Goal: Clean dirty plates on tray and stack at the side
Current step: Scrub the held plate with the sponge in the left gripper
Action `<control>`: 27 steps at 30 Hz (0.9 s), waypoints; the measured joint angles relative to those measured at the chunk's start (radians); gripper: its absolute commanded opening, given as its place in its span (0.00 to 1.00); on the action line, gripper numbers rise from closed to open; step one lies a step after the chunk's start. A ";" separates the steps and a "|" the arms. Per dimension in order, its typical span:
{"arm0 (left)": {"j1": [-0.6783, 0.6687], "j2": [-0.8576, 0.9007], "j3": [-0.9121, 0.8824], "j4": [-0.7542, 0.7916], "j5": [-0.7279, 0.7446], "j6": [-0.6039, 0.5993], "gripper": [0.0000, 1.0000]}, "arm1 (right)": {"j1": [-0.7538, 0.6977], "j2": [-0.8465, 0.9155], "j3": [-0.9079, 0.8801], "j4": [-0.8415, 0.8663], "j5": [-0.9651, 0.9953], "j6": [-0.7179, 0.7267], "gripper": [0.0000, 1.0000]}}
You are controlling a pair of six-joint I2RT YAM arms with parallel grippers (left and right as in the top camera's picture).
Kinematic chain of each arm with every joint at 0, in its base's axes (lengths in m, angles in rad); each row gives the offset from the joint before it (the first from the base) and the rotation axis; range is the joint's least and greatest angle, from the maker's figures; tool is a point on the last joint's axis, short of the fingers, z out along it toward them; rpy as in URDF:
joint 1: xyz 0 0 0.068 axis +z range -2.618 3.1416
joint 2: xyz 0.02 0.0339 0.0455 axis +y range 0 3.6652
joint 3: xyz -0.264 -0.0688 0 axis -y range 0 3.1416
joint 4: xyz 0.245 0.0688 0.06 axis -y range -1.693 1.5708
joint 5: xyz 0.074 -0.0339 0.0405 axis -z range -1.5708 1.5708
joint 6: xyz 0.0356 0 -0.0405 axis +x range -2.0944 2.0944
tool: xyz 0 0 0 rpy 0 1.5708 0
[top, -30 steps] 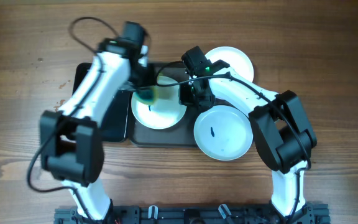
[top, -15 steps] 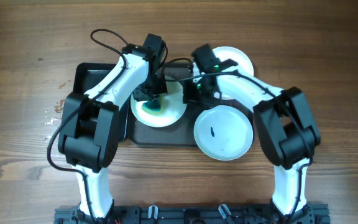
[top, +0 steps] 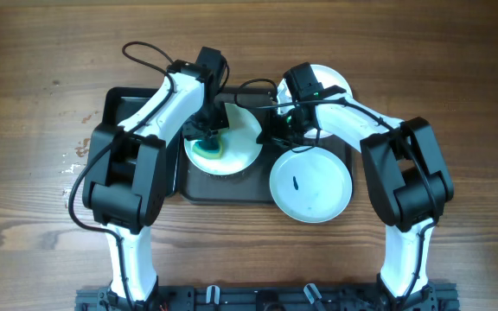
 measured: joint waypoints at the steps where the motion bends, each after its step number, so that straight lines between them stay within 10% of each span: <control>1: -0.002 0.000 0.001 0.003 0.013 0.012 0.04 | 0.000 0.000 0.000 0.000 0.000 0.000 0.04; 10: -0.055 0.005 0.001 0.098 0.168 0.168 0.04 | -0.011 0.000 -0.001 -0.001 0.000 -0.003 0.04; 27: -0.012 0.007 0.014 -0.092 -0.133 -0.134 0.04 | 0.003 0.000 -0.004 0.003 -0.009 -0.011 0.04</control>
